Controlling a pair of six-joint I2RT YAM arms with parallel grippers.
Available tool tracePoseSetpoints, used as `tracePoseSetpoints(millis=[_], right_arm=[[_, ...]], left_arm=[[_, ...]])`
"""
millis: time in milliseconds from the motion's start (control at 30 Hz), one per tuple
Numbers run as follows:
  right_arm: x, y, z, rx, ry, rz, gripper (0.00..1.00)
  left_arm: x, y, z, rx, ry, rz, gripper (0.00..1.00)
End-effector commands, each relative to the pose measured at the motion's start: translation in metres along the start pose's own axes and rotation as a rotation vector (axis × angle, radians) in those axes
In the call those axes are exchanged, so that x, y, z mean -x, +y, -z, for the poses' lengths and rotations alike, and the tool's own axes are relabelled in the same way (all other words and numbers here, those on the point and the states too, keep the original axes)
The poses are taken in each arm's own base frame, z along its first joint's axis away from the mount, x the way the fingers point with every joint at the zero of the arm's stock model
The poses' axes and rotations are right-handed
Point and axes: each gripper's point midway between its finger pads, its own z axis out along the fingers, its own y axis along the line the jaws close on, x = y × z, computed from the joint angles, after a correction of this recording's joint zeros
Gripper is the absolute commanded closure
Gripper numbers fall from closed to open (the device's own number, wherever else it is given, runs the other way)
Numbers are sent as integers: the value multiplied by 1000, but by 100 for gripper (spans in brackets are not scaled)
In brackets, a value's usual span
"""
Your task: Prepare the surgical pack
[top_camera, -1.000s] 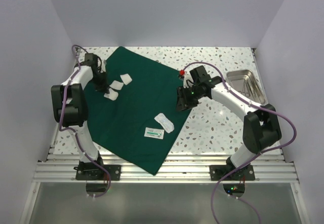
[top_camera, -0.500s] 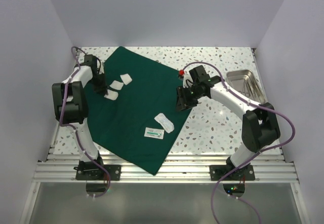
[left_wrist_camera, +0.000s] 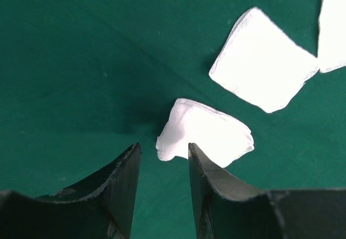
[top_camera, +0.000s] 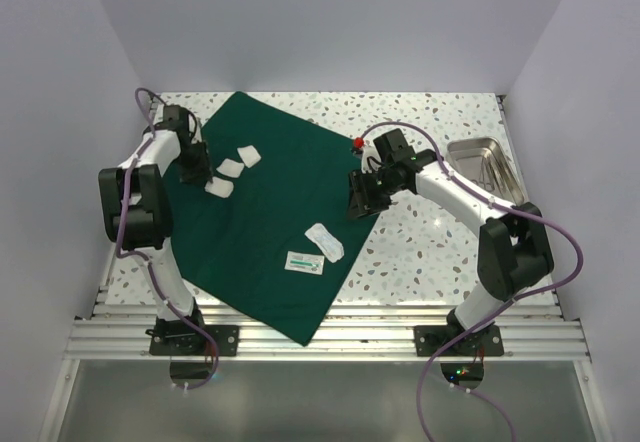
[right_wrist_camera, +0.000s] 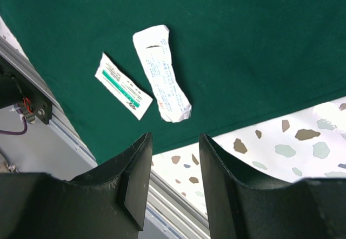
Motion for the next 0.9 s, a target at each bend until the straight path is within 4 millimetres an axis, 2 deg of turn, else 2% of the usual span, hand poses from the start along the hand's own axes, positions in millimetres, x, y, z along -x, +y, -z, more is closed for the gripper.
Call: tracePoseSetpoints(millis=[0, 167, 467, 667, 867], right_arm=[[13, 9, 5, 31, -27, 25, 56], [12, 9, 5, 29, -26, 25, 57], [15, 8, 5, 29, -25, 24, 57], [14, 7, 4, 26, -23, 22, 57], [14, 8, 3, 28, -19, 23, 57]], left_arm=[[-3, -3, -3, -36, -5, 30, 56], [-11, -3, -13, -44, 22, 34, 57], [-13, -10, -22, -85, 33, 57, 59], [-18, -6, -27, -73, 50, 67, 59], [-20, 2, -24, -30, 48, 71, 59]])
